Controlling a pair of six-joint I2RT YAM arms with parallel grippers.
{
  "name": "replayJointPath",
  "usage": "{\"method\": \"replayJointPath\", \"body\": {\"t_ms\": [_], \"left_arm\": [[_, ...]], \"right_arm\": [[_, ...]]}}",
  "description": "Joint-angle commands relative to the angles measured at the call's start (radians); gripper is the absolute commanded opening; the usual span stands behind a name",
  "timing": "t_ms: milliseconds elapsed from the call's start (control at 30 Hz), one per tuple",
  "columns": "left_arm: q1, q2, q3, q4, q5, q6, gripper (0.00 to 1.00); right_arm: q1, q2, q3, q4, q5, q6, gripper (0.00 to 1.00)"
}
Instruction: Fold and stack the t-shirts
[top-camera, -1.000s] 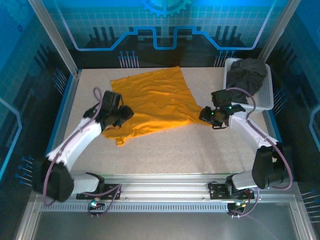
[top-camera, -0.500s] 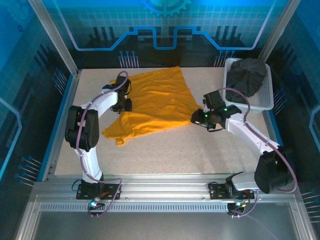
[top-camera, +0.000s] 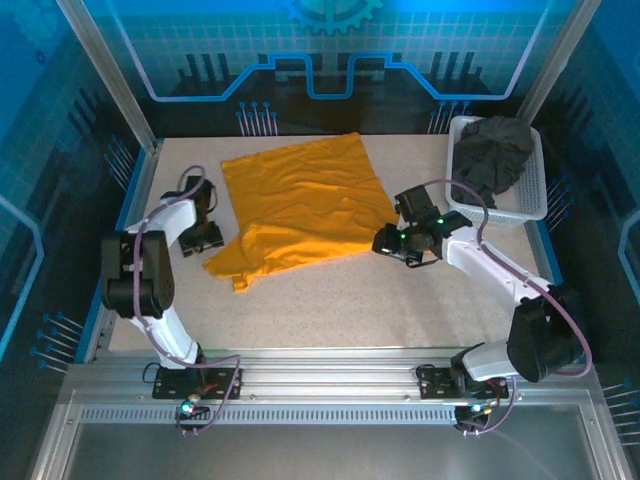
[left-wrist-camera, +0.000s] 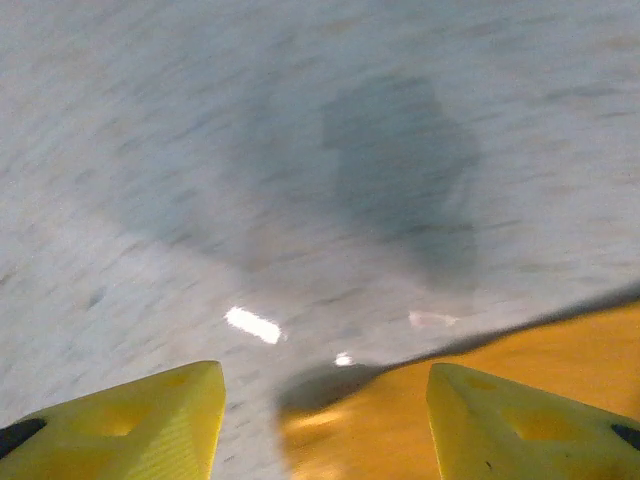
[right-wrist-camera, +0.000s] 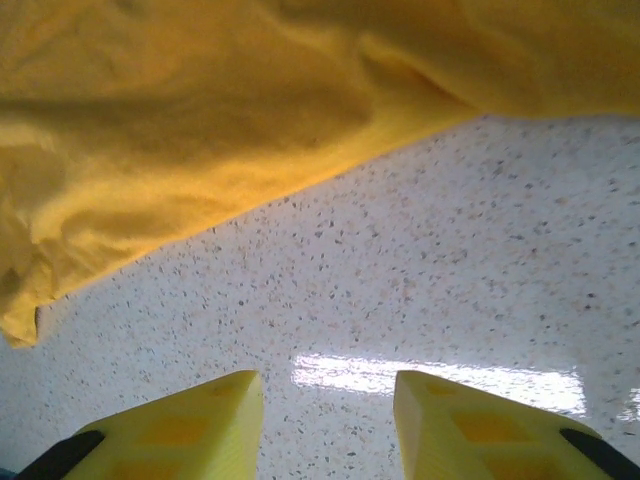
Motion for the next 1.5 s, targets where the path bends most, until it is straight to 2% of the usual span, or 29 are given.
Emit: {"method": "replayJointPath", "body": {"t_ms": [0, 167, 367, 400, 433, 500, 567, 700, 900, 1000, 1167, 1267, 1467], "left_arm": [[0.004, -0.062, -0.046, -0.025, 0.072, -0.106, 0.57], [0.004, -0.070, -0.126, 0.010, 0.156, -0.136, 0.58], [0.001, -0.027, -0.189, 0.082, 0.193, -0.155, 0.56], [0.000, -0.014, -0.192, 0.101, 0.207, -0.155, 0.52], [-0.004, -0.005, -0.193, 0.124, 0.227, -0.157, 0.43], [-0.020, -0.006, -0.187, 0.161, 0.272, -0.170, 0.16], [-0.065, -0.042, -0.173, 0.183, 0.283, -0.196, 0.00], [-0.223, -0.159, -0.116, 0.177, 0.254, -0.274, 0.00], [-0.512, -0.321, 0.021, 0.136, 0.180, -0.418, 0.00], [-0.662, -0.333, 0.131, 0.156, 0.189, -0.460, 0.00], [-0.868, -0.226, 0.410, 0.226, 0.222, -0.491, 0.00], [-0.922, -0.112, 0.633, 0.239, 0.236, -0.500, 0.00], [-0.945, 0.217, 1.336, 0.157, 0.278, -0.524, 0.00]], "right_arm": [[0.032, 0.026, 0.028, 0.011, -0.008, 0.023, 0.40], [0.042, 0.034, 0.018, 0.024, -0.013, 0.029, 0.40], [0.042, 0.017, 0.015, 0.007, -0.004, 0.017, 0.40], [0.042, 0.013, 0.012, 0.005, -0.004, 0.016, 0.40], [0.042, 0.008, 0.008, 0.004, -0.004, 0.016, 0.40], [0.042, -0.002, -0.005, 0.003, -0.002, 0.019, 0.40], [0.042, -0.016, -0.021, -0.001, 0.005, 0.031, 0.39], [0.020, -0.060, -0.084, 0.021, 0.009, 0.074, 0.37], [-0.040, -0.116, -0.181, 0.059, -0.006, 0.130, 0.35], [-0.072, -0.131, -0.205, 0.068, -0.014, 0.130, 0.34], [-0.132, -0.178, -0.216, 0.044, -0.005, 0.125, 0.32], [-0.154, -0.233, -0.213, 0.015, 0.018, 0.116, 0.31], [-0.183, -0.345, -0.208, -0.052, 0.066, 0.103, 0.30]]}}
